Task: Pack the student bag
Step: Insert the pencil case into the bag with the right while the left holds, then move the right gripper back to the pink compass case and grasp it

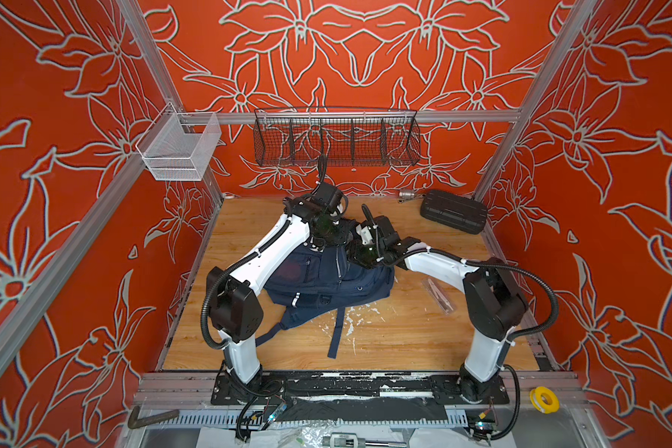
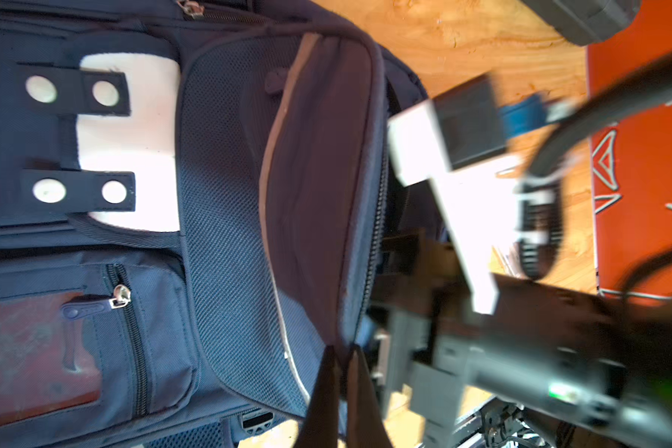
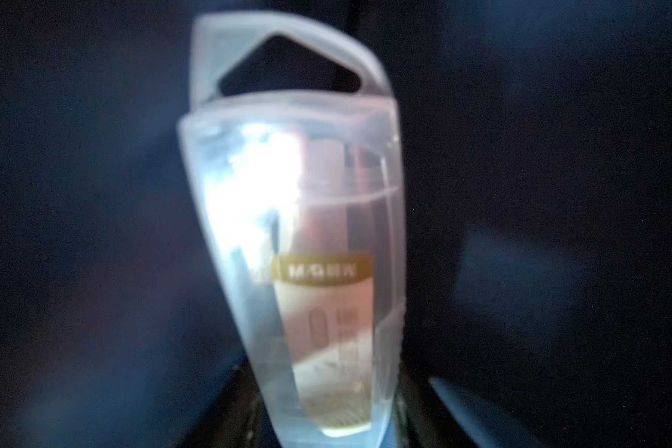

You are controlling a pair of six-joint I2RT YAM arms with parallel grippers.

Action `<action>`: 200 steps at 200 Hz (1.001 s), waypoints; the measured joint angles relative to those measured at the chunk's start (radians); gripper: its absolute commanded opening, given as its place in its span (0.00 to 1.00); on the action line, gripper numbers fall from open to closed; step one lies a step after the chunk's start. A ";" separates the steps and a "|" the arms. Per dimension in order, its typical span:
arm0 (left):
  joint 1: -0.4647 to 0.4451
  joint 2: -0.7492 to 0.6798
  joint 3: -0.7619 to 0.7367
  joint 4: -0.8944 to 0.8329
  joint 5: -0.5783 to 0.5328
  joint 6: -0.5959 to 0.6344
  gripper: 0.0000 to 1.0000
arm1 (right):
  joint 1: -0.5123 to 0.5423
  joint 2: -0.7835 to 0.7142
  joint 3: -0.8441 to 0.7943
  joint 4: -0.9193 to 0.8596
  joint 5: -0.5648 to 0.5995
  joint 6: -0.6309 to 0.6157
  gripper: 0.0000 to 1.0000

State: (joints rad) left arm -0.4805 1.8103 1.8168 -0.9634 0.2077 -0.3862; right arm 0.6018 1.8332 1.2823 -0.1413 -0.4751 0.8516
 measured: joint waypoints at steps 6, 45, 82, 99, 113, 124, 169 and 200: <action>0.002 -0.003 -0.002 0.000 0.000 0.000 0.00 | 0.002 -0.001 0.002 -0.007 0.004 -0.003 0.66; 0.004 -0.011 -0.013 0.009 0.001 0.000 0.00 | 0.001 -0.051 0.002 -0.062 0.070 -0.038 0.97; 0.008 -0.011 -0.021 0.019 0.018 0.000 0.00 | -0.001 -0.130 0.015 -0.157 0.152 -0.137 0.97; 0.008 -0.011 -0.035 0.033 0.033 -0.001 0.00 | -0.002 -0.189 0.028 -0.240 0.242 -0.233 0.97; 0.008 -0.011 -0.048 0.044 0.050 -0.004 0.00 | -0.002 -0.267 0.014 -0.308 0.348 -0.317 0.97; 0.008 -0.010 -0.055 0.051 0.061 -0.006 0.00 | -0.008 -0.349 -0.021 -0.351 0.426 -0.373 0.97; -0.023 -0.001 -0.078 0.097 0.074 -0.007 0.00 | -0.196 -0.553 -0.222 -0.551 0.559 -0.442 0.97; -0.060 0.038 -0.084 0.126 0.076 -0.008 0.07 | -0.274 -0.594 -0.397 -0.612 0.573 -0.433 0.97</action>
State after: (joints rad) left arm -0.5400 1.8484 1.7329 -0.8375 0.2832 -0.3939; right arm 0.3283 1.2388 0.8852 -0.7528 0.0978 0.4191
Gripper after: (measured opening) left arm 0.048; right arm 0.971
